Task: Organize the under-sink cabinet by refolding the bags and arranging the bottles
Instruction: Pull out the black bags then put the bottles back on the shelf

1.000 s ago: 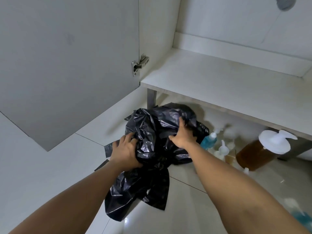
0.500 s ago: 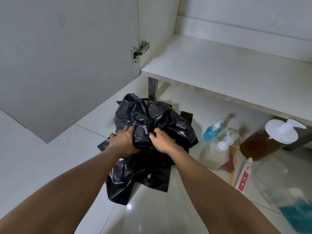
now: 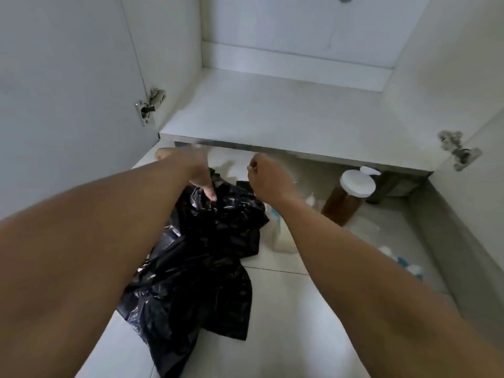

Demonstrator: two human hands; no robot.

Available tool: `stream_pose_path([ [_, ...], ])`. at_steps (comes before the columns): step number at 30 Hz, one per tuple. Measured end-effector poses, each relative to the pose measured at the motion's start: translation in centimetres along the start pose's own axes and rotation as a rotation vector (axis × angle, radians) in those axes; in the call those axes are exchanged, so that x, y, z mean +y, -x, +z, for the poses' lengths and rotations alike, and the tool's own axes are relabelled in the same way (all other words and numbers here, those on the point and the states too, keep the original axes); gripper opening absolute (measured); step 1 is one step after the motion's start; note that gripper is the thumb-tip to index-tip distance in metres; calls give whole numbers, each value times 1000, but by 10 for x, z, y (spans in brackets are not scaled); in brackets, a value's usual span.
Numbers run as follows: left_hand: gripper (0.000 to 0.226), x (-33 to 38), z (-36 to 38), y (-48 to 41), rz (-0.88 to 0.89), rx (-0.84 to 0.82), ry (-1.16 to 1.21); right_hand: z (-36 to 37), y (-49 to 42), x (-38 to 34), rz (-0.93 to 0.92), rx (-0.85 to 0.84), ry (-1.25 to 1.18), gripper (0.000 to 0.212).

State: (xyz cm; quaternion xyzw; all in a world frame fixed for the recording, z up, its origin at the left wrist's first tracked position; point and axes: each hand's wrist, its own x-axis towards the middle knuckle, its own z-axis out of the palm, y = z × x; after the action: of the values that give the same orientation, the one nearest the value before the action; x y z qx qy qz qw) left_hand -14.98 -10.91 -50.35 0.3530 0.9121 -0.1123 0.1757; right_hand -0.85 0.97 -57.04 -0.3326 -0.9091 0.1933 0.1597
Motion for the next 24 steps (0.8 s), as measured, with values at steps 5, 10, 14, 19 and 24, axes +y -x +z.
stream_pose_path([
  [5,41,106,-18,5,268,411,424,-78,3,65,149,135,124,18],
  [10,24,198,8,26,483,383,602,-128,47,128,389,182,245,19],
  [14,22,244,39,44,600,287,607,-131,92,169,528,109,268,10],
  [19,16,274,92,48,597,150,487,-125,125,206,566,21,269,10],
  [24,12,275,153,43,524,82,395,-99,124,221,470,-15,157,10],
])
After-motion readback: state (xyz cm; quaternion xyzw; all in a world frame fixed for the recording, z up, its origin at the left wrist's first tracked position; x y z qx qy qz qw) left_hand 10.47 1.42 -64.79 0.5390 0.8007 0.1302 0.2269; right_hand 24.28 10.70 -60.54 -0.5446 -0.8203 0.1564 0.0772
